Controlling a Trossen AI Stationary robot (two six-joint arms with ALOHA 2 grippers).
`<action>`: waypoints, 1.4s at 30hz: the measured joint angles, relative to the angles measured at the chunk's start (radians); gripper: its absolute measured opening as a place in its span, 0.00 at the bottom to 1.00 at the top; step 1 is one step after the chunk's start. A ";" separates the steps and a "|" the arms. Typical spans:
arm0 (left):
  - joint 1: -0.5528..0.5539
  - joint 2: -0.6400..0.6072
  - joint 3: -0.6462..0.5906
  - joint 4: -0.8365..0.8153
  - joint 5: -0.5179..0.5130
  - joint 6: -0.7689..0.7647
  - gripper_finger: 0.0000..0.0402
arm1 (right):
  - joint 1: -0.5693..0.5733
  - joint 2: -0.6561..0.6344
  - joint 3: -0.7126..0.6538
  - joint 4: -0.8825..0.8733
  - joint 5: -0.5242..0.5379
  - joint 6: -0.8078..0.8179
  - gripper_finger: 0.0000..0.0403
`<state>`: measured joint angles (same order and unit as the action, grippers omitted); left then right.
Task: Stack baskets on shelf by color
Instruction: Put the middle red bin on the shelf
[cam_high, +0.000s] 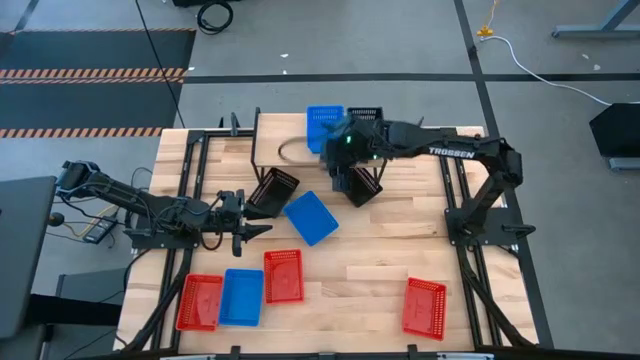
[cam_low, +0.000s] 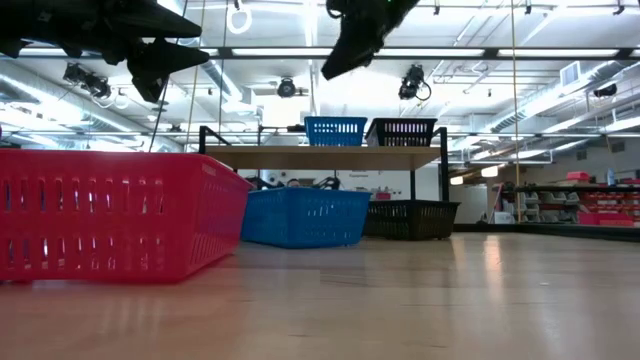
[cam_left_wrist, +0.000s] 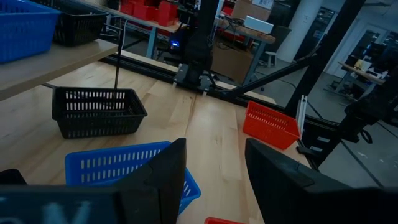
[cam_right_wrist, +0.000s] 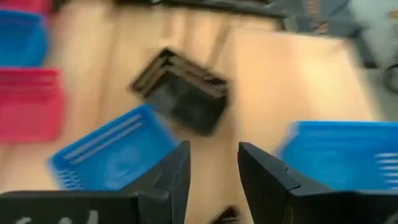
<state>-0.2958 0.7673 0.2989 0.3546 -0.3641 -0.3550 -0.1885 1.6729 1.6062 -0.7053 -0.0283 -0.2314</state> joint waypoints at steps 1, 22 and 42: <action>0.000 0.000 0.000 0.000 0.000 0.000 0.43 | 0.026 0.007 0.000 -0.033 0.000 0.007 0.34; 0.000 0.000 0.000 -0.004 -0.028 0.053 0.43 | 0.527 0.359 0.028 0.298 0.072 0.138 0.37; 0.000 -0.005 0.000 -0.002 -0.028 0.104 0.43 | 0.601 0.716 0.402 0.127 0.103 0.241 0.47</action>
<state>-0.2958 0.7628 0.2993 0.3523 -0.3923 -0.2512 0.4124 2.3891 2.0079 -0.5788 0.0747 0.0096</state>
